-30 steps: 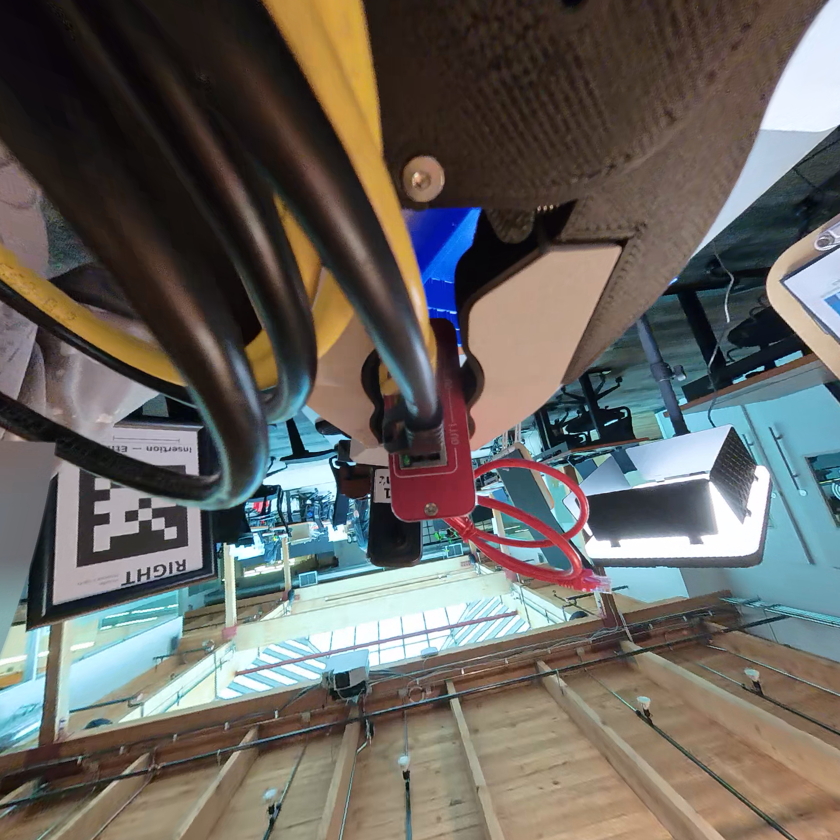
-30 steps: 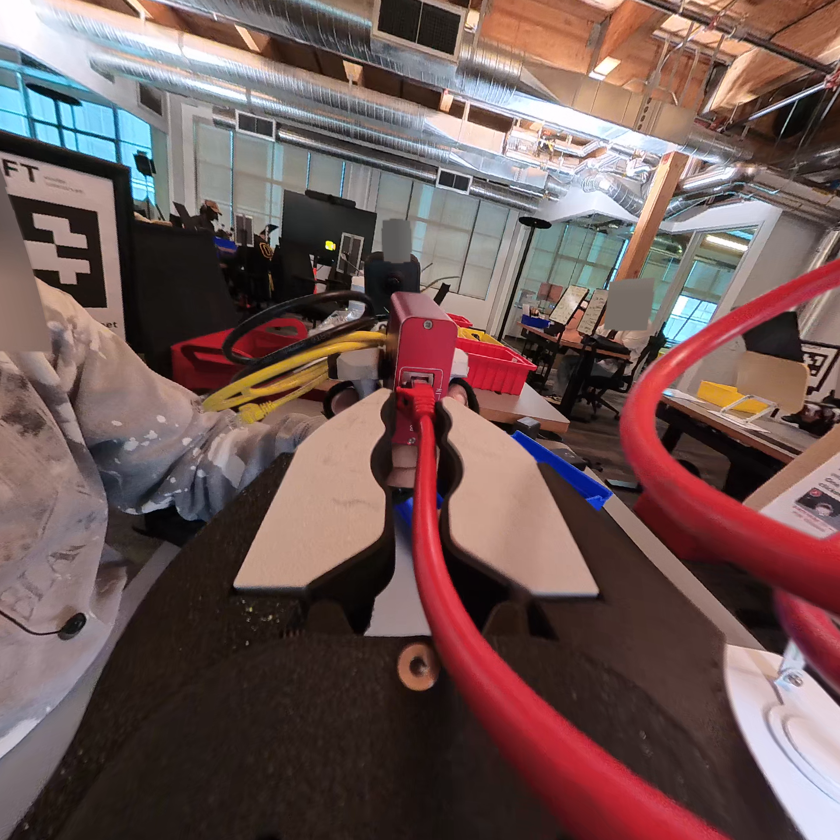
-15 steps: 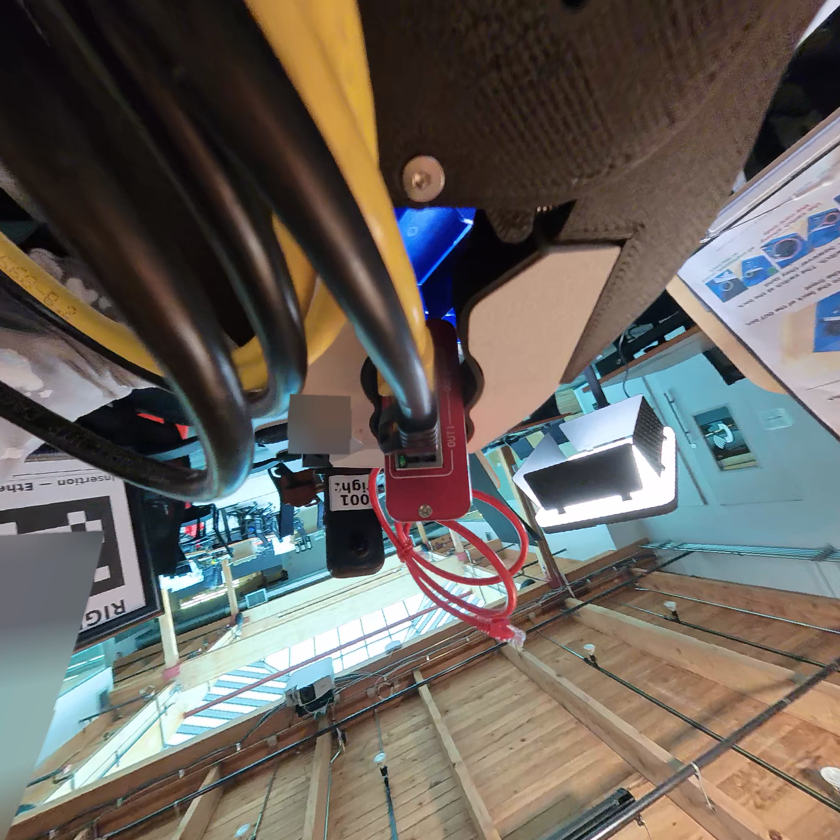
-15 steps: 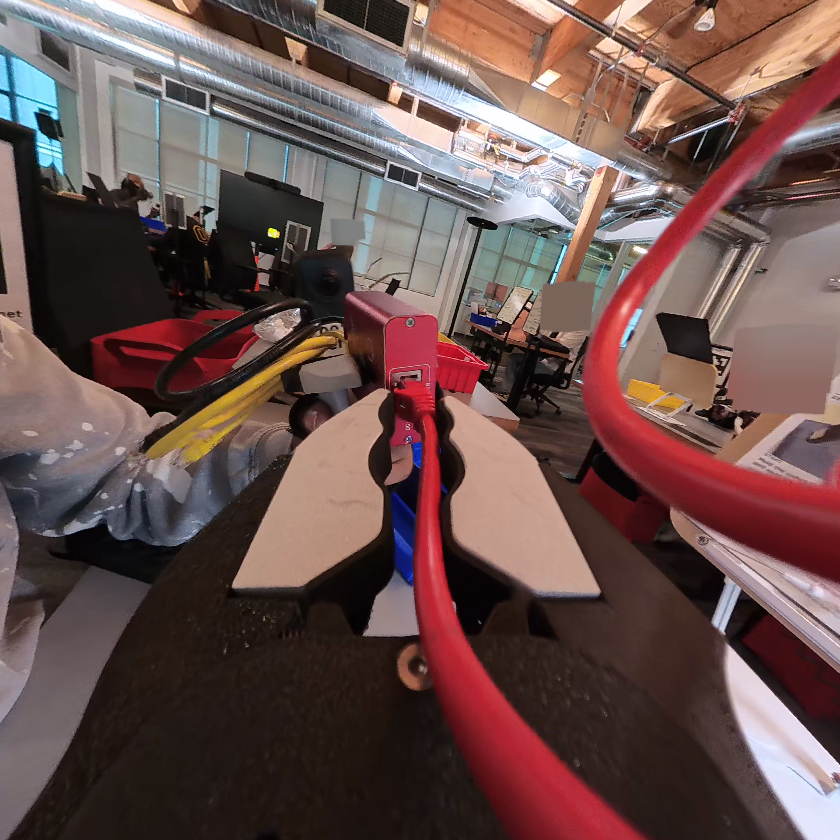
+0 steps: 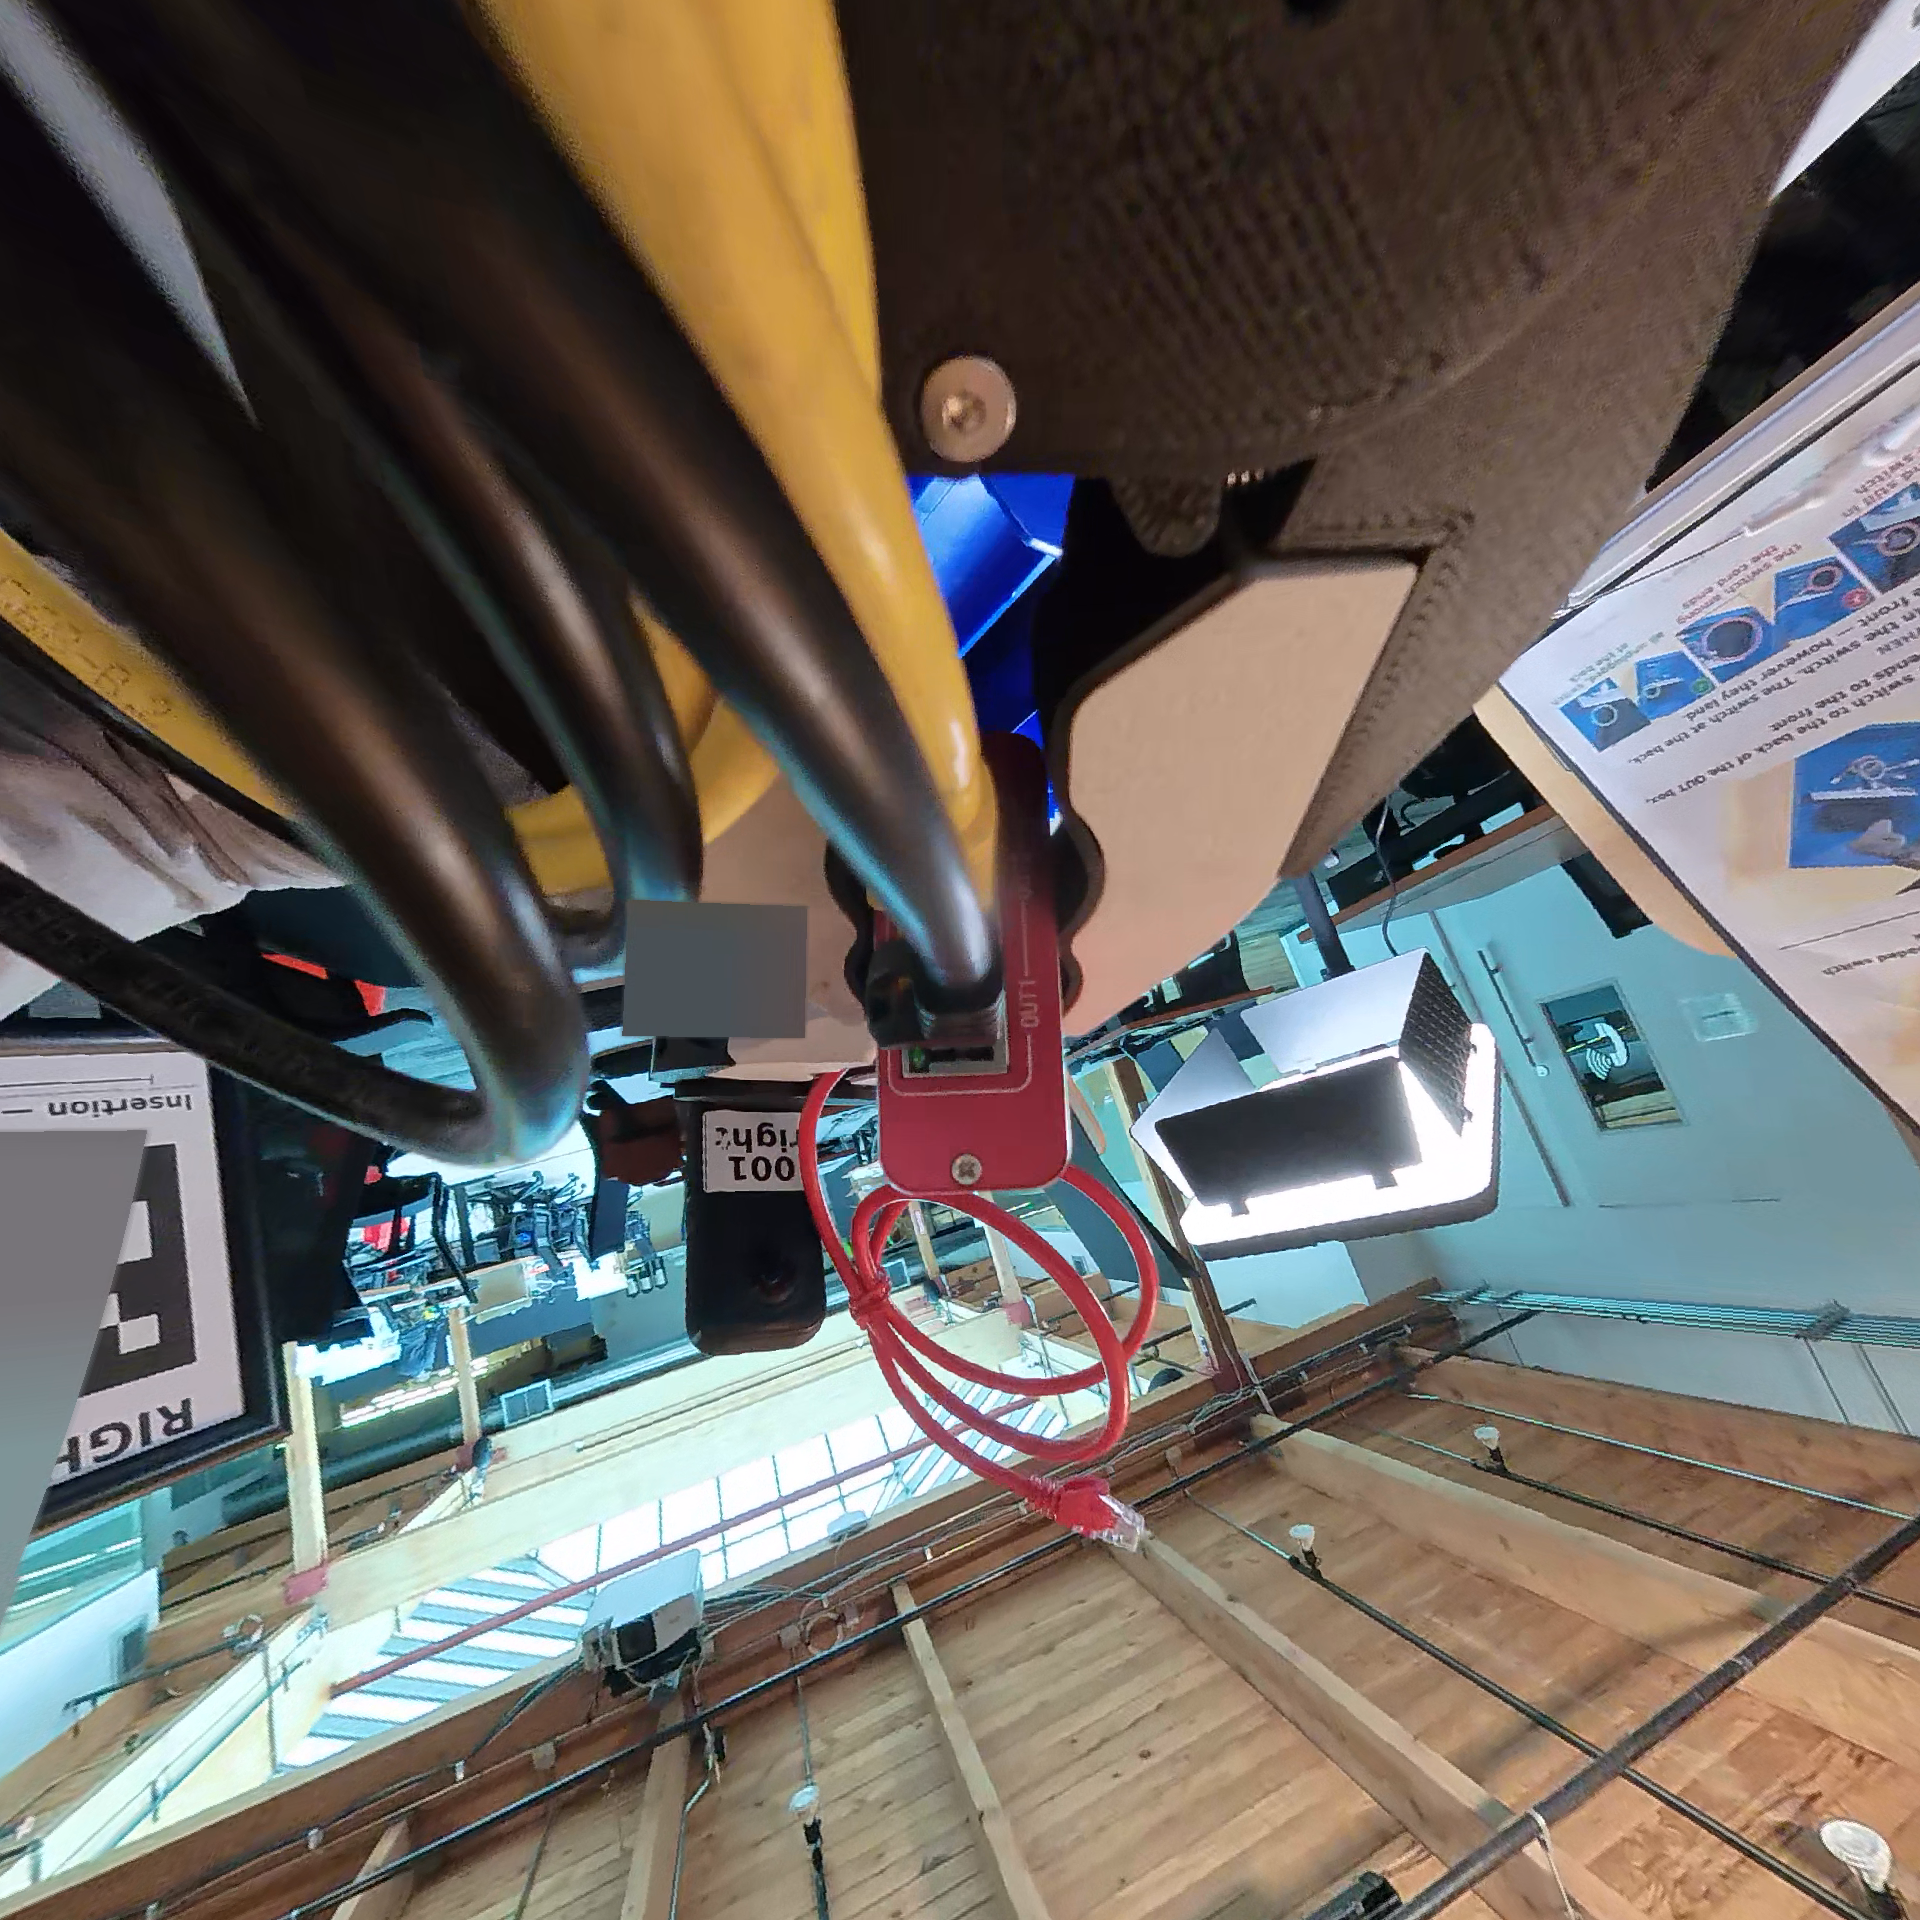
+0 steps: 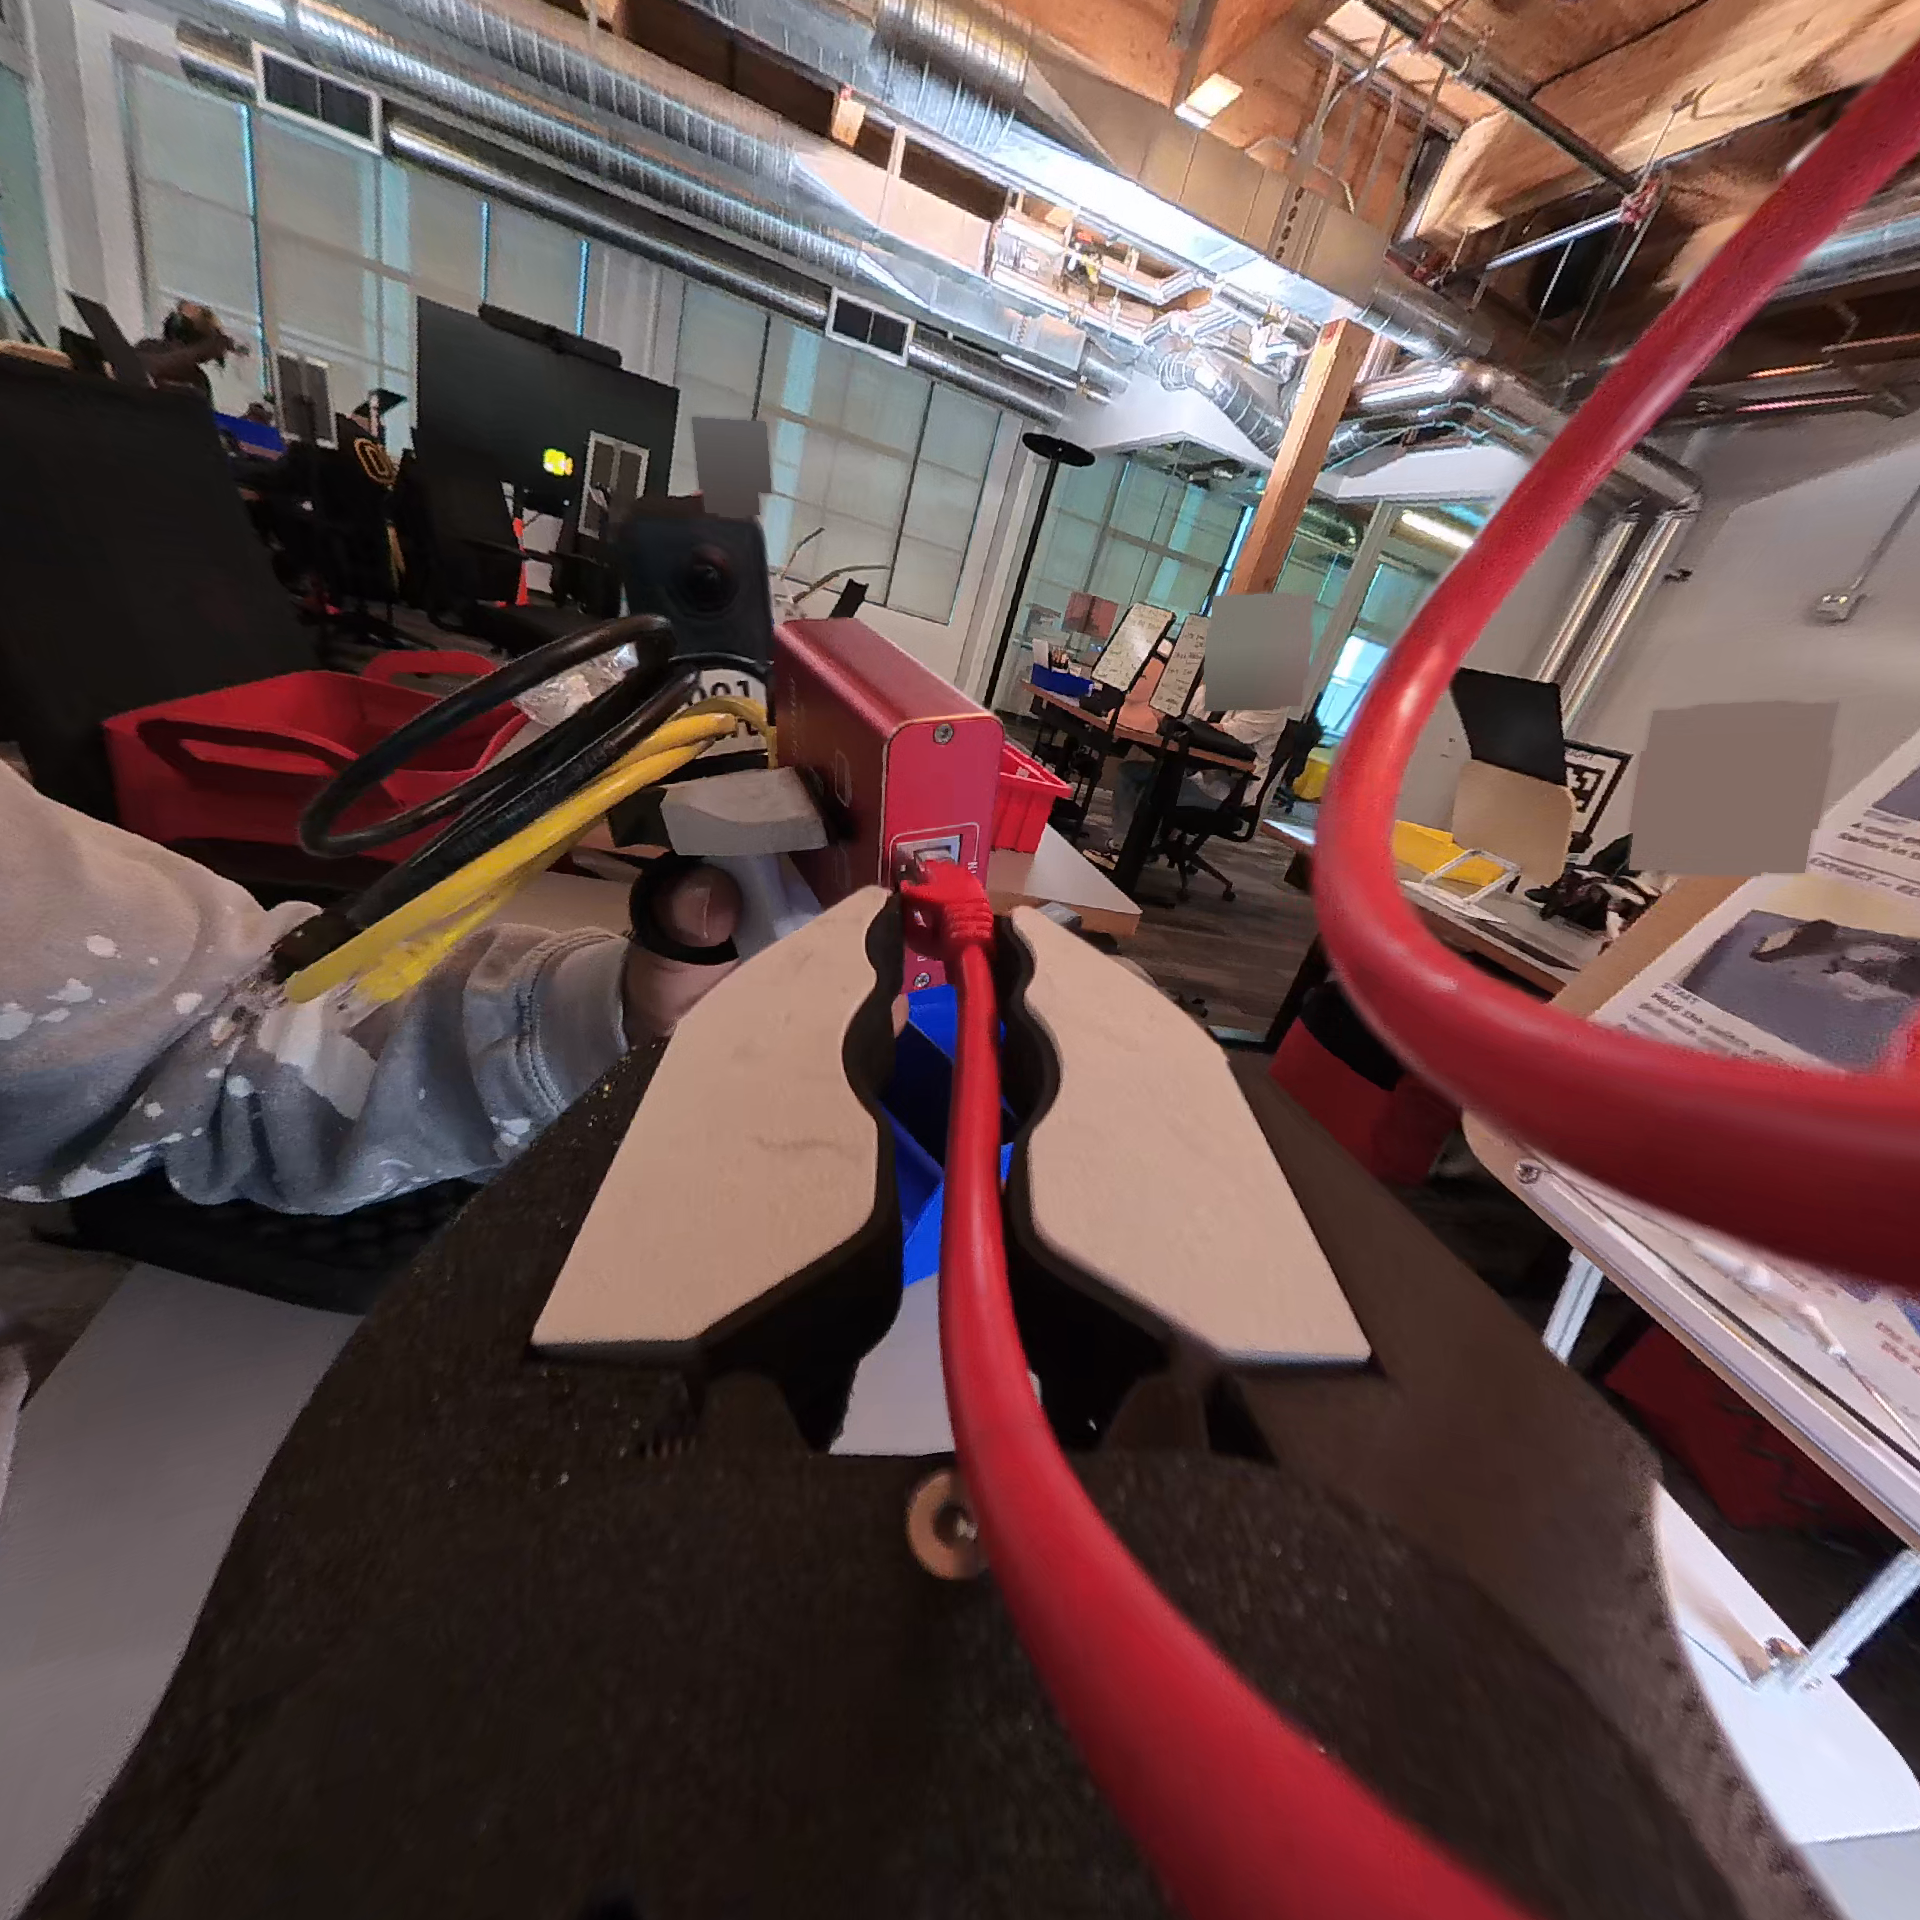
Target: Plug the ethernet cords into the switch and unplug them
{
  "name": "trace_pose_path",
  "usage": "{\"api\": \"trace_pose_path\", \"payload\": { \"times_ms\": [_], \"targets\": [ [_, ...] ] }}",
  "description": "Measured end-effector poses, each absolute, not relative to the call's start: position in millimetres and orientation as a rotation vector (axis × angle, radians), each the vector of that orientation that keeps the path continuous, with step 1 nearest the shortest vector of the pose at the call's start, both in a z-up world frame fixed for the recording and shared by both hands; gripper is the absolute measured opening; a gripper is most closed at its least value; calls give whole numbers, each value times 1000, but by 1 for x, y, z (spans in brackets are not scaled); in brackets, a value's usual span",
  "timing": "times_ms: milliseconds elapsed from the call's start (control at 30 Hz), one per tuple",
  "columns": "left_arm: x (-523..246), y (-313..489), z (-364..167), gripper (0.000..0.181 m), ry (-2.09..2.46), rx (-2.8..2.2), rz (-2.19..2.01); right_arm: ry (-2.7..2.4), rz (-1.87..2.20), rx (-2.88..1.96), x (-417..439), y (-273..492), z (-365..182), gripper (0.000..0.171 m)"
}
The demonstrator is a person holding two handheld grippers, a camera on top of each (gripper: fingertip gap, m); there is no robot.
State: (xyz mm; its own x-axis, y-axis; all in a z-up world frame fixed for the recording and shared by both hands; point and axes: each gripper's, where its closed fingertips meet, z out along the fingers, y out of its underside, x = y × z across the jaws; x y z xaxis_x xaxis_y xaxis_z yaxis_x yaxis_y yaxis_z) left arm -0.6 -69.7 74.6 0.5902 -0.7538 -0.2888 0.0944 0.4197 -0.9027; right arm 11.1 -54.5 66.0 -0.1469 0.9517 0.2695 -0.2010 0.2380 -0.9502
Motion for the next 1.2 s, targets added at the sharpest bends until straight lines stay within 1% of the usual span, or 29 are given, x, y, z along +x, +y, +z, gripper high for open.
{"api": "trace_pose_path", "payload": {
  "times_ms": [267,600,1200],
  "targets": [
    [-3,-60,65,31,800,-1068,-660,-1358,1208,-825,11,-49,56,14],
    [-3,-62,71,30,722,-1018,-828,-1363,1318,-783,13,-51,55,13],
    [-12,-61,76,30,678,-936,-754,-1342,1366,-835,3,-44,45,13]
  ]
}}
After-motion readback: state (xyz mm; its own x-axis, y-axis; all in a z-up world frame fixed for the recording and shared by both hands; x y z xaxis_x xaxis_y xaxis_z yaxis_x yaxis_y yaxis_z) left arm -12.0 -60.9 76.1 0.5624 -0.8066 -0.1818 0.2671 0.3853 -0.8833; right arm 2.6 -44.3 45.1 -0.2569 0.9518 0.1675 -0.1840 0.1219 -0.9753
